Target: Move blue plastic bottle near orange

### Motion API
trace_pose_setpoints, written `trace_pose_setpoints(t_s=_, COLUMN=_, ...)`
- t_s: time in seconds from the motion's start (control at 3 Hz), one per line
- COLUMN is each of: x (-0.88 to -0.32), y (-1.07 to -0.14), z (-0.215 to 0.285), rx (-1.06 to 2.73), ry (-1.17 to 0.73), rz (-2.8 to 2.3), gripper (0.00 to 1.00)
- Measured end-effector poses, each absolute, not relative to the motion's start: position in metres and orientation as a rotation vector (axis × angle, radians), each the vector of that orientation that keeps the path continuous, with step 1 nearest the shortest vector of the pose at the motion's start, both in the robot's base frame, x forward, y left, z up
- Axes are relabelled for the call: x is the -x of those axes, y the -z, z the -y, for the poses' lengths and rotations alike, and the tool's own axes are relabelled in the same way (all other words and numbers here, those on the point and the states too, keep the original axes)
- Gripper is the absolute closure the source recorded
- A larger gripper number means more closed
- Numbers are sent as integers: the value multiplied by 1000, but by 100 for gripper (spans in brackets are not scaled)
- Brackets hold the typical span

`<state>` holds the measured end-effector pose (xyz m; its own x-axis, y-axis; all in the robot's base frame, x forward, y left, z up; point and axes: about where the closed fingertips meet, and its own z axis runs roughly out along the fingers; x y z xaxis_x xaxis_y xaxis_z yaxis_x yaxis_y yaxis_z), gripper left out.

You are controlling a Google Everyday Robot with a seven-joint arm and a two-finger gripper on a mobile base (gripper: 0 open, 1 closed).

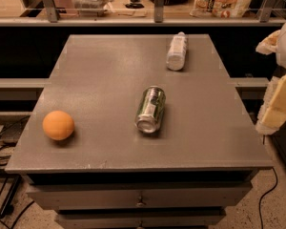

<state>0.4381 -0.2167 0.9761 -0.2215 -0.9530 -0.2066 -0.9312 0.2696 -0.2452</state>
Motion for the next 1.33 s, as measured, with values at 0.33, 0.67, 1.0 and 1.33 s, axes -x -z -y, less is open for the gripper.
trace_pose_setpoints(t_s=0.33, x=-438, y=-976, z=217, rx=1725, ry=98, rz=-2232, gripper=0)
trace_pose_setpoints(t_s=0.67, x=-439, y=-977, z=217, rx=1714, ry=89, rz=-2229, gripper=0)
trace_pose_setpoints(t_s=1.0, x=-444, y=-980, z=216, rx=1569, ry=-15, rz=-2200, gripper=0)
trace_pose_setpoints(t_s=1.33, x=-456, y=-979, z=207, rx=1398, ry=-74, rz=-2158, gripper=0)
